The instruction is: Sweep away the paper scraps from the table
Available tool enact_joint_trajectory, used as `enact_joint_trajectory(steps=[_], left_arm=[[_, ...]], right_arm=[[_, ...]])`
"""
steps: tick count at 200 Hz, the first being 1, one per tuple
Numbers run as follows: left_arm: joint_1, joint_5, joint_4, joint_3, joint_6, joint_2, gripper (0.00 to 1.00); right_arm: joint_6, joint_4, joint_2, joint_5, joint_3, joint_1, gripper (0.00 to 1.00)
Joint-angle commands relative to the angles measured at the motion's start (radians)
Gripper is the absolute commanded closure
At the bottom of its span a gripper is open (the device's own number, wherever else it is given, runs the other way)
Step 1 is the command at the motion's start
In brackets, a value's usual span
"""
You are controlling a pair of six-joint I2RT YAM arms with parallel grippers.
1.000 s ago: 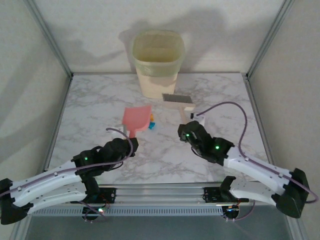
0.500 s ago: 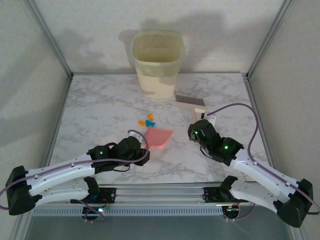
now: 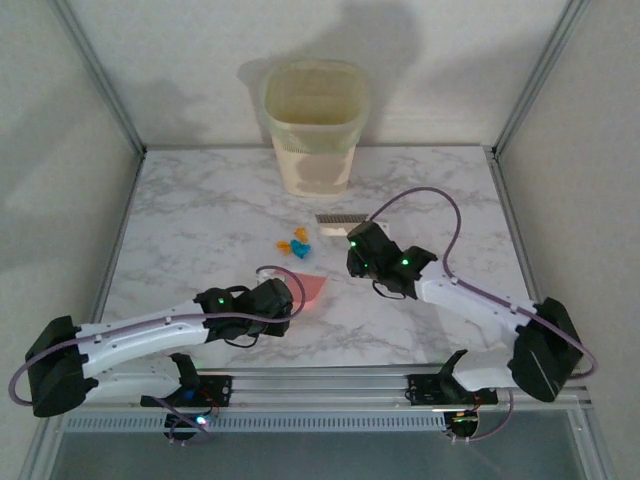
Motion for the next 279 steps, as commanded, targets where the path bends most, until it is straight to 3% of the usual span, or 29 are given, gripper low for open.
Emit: enact_joint_trajectory(steps=[1,61,145,193,279], left_arm=[[-0.006,-0.094,-0.023,0.022,-0.033,0.053,1.0],[-0.004,-0.186,-0.005,0.046,-0.035,0.173,1.0],[0.06,-0.165,0.039,0.061,0.018,0.238,1.0],[0.11,-0.108,0.099,0.032,0.041,0.225,1.0],[0.139,-0.133,0.119,0.017,0.04,0.26,1.0]], right_arm=[[0.003,0.037,0.068,-0.012,0.084,-0.004,1.0],[0.04,0.036,0.259,-0.02,0.187,-0.002,1.0],[-0.004,0.03,0.368,-0.056,0.256,0.029,1.0],[-0.02,0.018,0.399,-0.083,0.276,0.058,1.0],[-0.009,-0.008,0.335,-0.097,0.187,0.137,1.0]])
